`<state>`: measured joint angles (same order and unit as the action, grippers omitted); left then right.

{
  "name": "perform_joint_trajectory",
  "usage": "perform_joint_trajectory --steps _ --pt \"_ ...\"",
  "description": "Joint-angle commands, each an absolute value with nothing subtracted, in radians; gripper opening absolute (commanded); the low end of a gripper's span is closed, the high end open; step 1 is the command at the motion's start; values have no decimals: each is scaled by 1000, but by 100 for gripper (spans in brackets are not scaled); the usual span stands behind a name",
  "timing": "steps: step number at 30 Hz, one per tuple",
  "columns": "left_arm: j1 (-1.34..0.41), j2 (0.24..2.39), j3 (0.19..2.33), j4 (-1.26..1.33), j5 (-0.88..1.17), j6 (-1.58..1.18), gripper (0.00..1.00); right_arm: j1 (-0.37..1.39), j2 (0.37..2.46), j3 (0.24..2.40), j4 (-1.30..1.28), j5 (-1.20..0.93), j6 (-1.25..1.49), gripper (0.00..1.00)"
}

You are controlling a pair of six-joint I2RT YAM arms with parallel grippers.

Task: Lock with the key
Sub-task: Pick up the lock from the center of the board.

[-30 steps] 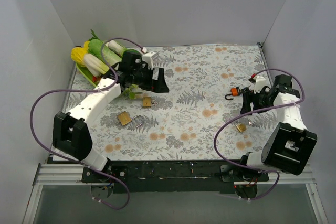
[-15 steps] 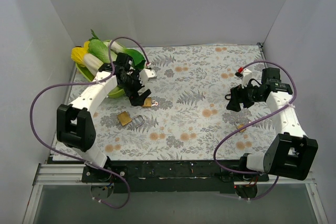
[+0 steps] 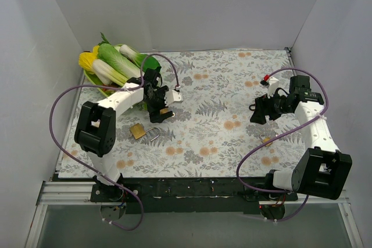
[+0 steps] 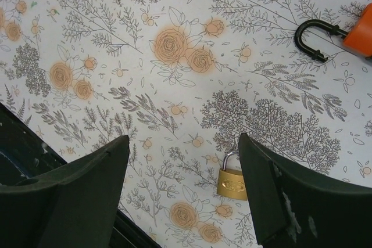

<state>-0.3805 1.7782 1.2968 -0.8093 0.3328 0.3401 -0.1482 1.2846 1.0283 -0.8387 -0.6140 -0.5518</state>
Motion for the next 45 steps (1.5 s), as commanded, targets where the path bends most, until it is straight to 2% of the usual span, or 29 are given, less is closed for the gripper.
perform_joint_trajectory --steps 1,12,18,19,22,23,25,26,32,33,40,45 --pt "-385 1792 1276 -706 380 397 96 -144 1285 1063 -862 -647 -538 83" --pt "-379 1882 1267 -661 393 477 95 -143 1278 1046 -877 -643 -572 83" --pt "-380 1896 1252 -669 391 514 85 -144 1282 1045 -882 -675 -574 83" --pt "-387 1891 1247 -669 396 512 83 -144 1285 1045 -879 -683 -569 83" --pt "-408 1870 1215 -663 396 512 60 -144 1301 1046 -880 -725 -555 83" --pt "-416 1862 1203 -643 391 515 49 -144 1304 1046 -884 -736 -554 83" --pt "-440 1832 1160 -615 388 520 40 -143 1322 1048 -891 -773 -545 83" --pt "-451 1822 1149 -586 384 520 31 -144 1328 1049 -891 -787 -532 83" --pt "-546 1783 1150 -522 391 454 9 -144 1364 1055 -894 -867 -491 82" --pt "-560 1773 1157 -514 393 439 2 -144 1365 1052 -887 -877 -467 83" --pt "-731 1710 1246 -509 394 341 0 -137 1384 1002 -792 -1012 -327 84" --pt "-821 1690 1311 -496 364 261 0 -71 1391 936 -604 -1052 -157 84"
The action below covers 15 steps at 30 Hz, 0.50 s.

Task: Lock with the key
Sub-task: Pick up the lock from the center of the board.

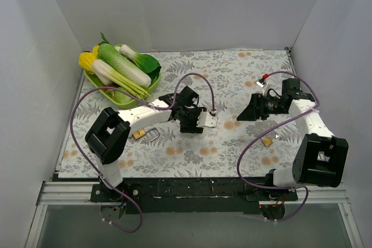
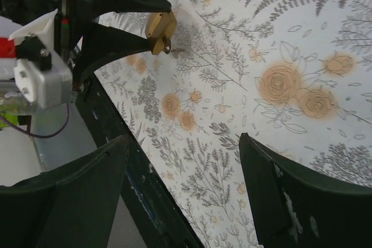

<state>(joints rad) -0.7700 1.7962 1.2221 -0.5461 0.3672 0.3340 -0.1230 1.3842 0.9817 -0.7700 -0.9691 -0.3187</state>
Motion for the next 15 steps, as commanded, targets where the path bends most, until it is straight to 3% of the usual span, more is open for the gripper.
perform_joint_trajectory --steps 1,5,15 --pt "-842 1686 1319 -492 364 252 0 -54 1391 924 -574 -1049 -99 84" --pt "-888 1674 1348 -483 351 218 0 49 1381 878 -427 -1032 29 84" --pt "-928 1658 1397 -466 367 155 0 152 1433 795 -198 -1025 201 71"
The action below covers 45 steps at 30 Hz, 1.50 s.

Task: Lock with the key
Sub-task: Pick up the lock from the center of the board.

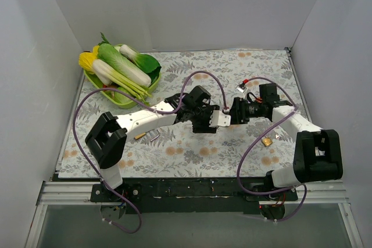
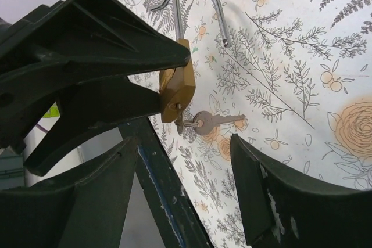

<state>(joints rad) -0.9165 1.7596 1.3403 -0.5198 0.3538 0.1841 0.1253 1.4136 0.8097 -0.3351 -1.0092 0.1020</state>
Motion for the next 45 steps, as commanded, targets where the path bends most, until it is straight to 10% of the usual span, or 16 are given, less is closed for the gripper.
perform_joint_trajectory --steps 1,14,22,27,35,45 --pt "-936 1657 1400 -465 365 152 0 161 1436 795 -186 -1019 210 71" --pt "-957 1649 1425 -459 351 127 0 255 1493 752 17 -1048 383 67" --pt "-962 1652 1433 -453 327 126 0 262 1511 735 84 -1088 449 46" --pt "-968 1651 1431 -453 310 123 0 262 1519 735 114 -1112 479 2" --pt "-804 1565 1457 -661 447 -24 92 241 1476 827 -69 -1173 320 1" --pt "-525 1413 1376 -713 783 -227 92 230 1298 965 -267 -1245 46 1"
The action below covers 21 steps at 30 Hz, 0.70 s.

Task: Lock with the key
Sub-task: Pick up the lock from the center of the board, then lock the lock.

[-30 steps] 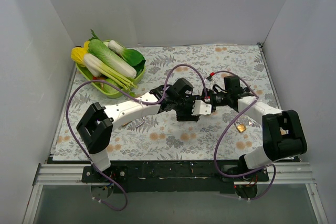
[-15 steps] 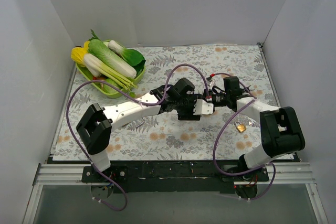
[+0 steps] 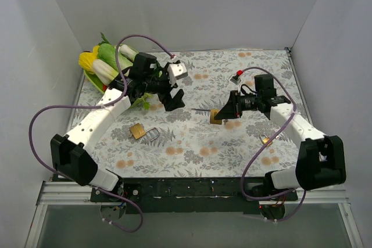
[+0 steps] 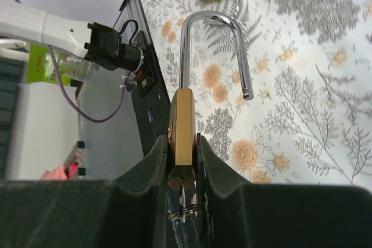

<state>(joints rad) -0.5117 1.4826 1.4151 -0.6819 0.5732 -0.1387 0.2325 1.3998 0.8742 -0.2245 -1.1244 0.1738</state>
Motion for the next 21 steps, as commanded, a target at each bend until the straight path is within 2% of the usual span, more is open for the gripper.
perform_joint_trajectory --steps 1,8,14,17,21 --pt "-526 1402 1344 -680 799 -236 90 230 1287 971 -268 -1265 40 1" --pt "-532 1304 1259 -500 877 -226 86 233 1200 1020 -250 -1364 61 1" --pt "-649 1267 1212 -440 795 -155 79 261 1138 1011 -179 -1353 132 1" --pt "-693 1275 1206 -436 781 -149 67 268 1131 1011 -167 -1348 138 1" --pt "-707 1290 1221 -439 782 -187 38 270 1111 1020 -149 -1333 134 1"
